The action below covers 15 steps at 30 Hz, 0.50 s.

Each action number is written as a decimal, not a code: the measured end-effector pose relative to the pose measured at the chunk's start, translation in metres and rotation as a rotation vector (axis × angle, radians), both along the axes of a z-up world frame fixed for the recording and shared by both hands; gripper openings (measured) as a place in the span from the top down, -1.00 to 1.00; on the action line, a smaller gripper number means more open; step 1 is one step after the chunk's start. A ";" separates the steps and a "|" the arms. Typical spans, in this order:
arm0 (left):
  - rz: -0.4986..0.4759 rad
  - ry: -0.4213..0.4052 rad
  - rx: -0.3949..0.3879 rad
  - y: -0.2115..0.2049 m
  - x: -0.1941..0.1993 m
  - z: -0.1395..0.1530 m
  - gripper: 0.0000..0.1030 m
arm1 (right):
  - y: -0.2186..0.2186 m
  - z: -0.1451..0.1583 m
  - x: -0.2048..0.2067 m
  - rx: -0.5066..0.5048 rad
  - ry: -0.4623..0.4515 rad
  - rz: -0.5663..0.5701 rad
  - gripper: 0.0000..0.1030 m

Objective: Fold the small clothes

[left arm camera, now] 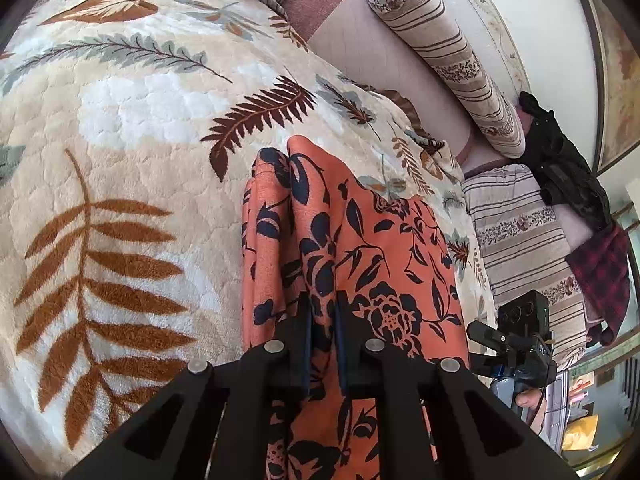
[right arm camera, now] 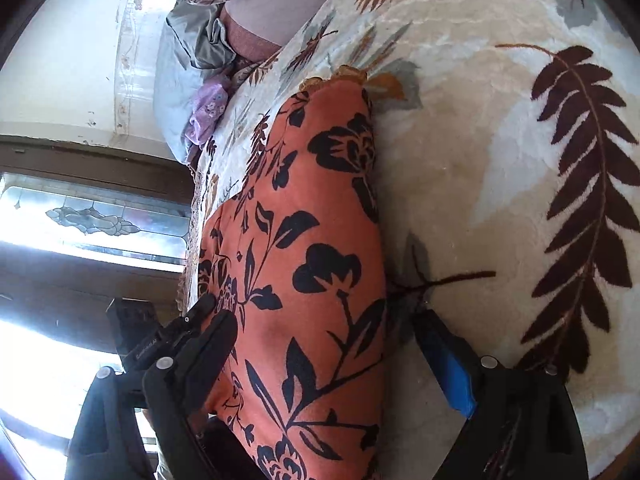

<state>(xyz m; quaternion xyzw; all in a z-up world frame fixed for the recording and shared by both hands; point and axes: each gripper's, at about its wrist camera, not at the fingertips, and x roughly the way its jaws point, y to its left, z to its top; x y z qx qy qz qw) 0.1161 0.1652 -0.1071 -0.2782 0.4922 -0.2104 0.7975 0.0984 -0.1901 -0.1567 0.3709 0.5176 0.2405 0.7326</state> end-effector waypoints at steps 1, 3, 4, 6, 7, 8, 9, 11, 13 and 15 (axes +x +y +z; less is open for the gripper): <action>0.014 0.011 -0.012 0.002 0.000 -0.003 0.80 | 0.001 0.001 0.000 -0.009 0.000 0.003 -0.79; 0.021 -0.006 -0.010 0.003 -0.002 -0.003 0.80 | 0.002 0.003 0.000 -0.016 -0.002 0.003 -0.79; 0.018 -0.009 0.001 0.004 -0.001 -0.005 0.80 | 0.001 0.003 0.000 -0.012 -0.002 0.001 -0.79; 0.019 0.034 0.012 0.007 0.001 -0.018 0.74 | 0.001 0.002 0.001 0.000 0.002 -0.005 -0.79; 0.017 0.043 0.007 0.008 0.002 -0.021 0.74 | 0.000 0.002 0.002 0.002 0.005 -0.006 -0.79; 0.025 0.046 0.004 0.008 0.002 -0.020 0.73 | 0.000 0.002 0.002 0.003 0.006 -0.008 -0.79; 0.036 0.037 0.018 0.008 0.000 -0.014 0.72 | 0.000 0.003 0.001 0.001 0.005 -0.009 -0.79; 0.067 -0.012 0.083 0.006 -0.010 0.002 0.64 | 0.000 0.003 0.001 -0.001 0.004 -0.004 -0.79; 0.109 -0.070 0.136 0.007 -0.022 0.019 -0.19 | 0.000 0.003 0.001 0.002 0.002 0.000 -0.79; 0.136 -0.097 0.164 0.009 -0.029 0.025 -0.73 | 0.000 0.002 0.001 0.004 0.003 0.002 -0.79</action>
